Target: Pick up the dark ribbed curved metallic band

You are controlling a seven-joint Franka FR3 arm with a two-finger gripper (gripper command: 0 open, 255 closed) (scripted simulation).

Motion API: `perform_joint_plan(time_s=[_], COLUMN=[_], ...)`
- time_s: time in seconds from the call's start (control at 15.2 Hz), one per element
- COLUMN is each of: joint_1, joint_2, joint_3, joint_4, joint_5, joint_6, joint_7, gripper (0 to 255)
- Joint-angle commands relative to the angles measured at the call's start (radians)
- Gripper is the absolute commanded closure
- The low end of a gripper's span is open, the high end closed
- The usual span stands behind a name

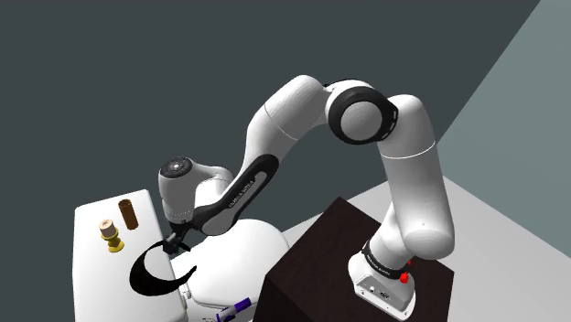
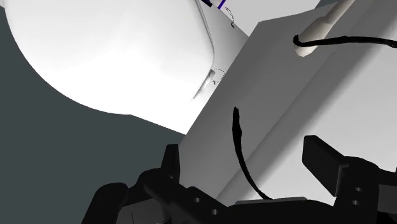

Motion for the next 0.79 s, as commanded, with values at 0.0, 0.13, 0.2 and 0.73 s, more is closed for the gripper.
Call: perform_joint_plan(time_s=[0.0, 0.13, 0.2, 0.73], joint_1=[0.015, 0.022, 0.025, 0.033], joint_2=[0.035, 0.058, 0.069, 0.099], joint_3=[-0.011, -0.021, -0.026, -0.038], joint_4=[0.027, 0.035, 0.04, 0.052], joint_5=[-0.011, -0.02, -0.025, -0.035], joint_6=[0.008, 0.023, 0.03, 0.049], joint_7=[0.009, 0.016, 0.02, 0.027], gripper=[0, 0, 0, 255])
